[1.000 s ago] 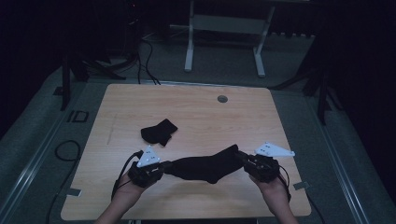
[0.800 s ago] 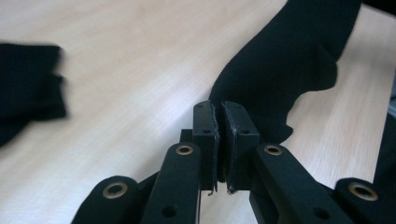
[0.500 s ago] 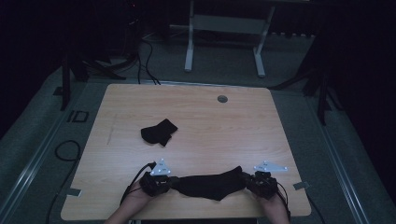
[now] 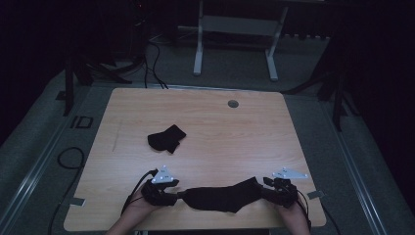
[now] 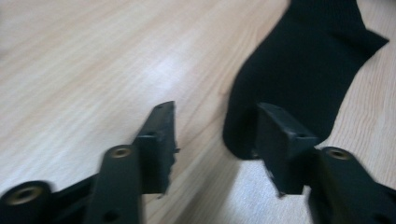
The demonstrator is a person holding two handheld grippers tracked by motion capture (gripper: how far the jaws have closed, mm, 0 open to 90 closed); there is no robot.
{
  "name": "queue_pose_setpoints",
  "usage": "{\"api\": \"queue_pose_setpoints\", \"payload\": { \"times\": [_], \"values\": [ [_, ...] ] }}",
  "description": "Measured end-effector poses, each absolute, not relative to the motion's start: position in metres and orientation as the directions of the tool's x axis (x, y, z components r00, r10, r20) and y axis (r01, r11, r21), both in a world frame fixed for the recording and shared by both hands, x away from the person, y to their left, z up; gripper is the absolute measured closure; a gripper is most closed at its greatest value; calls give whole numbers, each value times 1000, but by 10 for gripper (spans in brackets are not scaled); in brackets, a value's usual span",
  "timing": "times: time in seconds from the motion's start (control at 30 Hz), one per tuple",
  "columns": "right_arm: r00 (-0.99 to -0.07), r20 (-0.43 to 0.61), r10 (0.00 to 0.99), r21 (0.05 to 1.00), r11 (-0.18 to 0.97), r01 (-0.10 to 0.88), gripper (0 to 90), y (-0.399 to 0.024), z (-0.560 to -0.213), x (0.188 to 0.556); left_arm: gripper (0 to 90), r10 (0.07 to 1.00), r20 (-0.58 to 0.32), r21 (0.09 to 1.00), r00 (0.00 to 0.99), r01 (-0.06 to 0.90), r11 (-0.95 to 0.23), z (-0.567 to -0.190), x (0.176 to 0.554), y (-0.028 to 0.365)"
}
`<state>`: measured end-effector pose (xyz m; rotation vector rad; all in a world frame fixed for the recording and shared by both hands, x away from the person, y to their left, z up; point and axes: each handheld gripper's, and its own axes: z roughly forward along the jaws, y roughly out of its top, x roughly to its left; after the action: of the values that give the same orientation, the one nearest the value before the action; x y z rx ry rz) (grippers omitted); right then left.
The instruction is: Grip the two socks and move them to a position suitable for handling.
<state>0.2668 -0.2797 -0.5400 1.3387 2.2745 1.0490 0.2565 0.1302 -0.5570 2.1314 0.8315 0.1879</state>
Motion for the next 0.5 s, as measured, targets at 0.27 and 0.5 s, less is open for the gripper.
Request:
{"api": "queue_pose_setpoints", "payload": {
  "times": [0.27,0.5],
  "values": [
    [-591,105,800,742,332,582,436,-259,-525,282,389,652,-159,784,742,496,-374,-553,248,155],
    [-679,62,732,754,412,513,398,-214,-517,306,389,668,-157,783,727,504,-364,-559,237,173]
  ]
}}
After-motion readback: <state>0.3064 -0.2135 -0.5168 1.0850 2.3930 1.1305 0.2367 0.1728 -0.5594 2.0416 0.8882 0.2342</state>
